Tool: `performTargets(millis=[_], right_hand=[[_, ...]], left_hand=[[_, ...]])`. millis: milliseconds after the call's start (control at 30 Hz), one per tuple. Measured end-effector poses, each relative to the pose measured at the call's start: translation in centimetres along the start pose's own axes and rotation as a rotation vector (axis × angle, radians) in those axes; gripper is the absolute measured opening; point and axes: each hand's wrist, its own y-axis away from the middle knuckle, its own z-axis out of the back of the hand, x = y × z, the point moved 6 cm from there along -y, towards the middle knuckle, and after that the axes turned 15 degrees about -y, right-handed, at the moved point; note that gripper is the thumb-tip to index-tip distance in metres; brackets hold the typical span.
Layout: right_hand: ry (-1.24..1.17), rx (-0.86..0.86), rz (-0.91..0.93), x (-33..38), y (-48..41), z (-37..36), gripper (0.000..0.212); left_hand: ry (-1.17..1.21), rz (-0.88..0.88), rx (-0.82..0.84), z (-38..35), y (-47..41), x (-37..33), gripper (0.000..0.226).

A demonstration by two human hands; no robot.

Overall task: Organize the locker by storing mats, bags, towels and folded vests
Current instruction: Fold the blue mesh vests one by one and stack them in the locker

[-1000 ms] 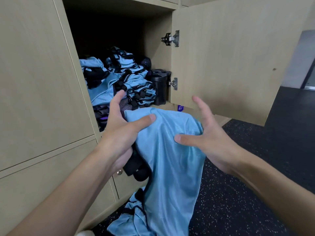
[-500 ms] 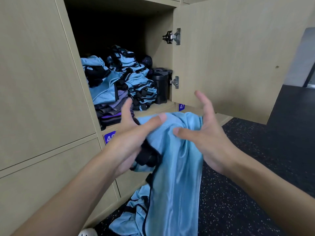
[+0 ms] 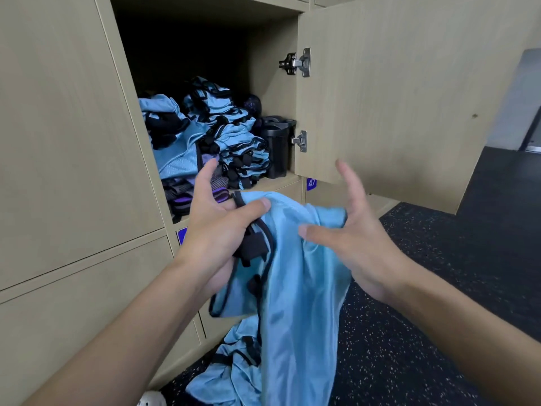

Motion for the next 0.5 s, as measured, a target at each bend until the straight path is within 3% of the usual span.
performTargets(millis=[100,300,500], right_hand=[[-0.112,-0.12,0.051,0.8,-0.2,0.7,0.101],[-0.098,0.058,0.015,0.2,0.5,-1.6,0.109],[-0.083,-0.138,0.047,0.1,-0.2,-0.3,0.093]], left_hand=[[0.007,0.022,0.003,0.7,-0.6,-0.2,0.089],[-0.01,0.075,0.095,0.3,-0.7,0.2,0.083],[-0.029,0.163,0.194,-0.8,0.7,1.5,0.085]])
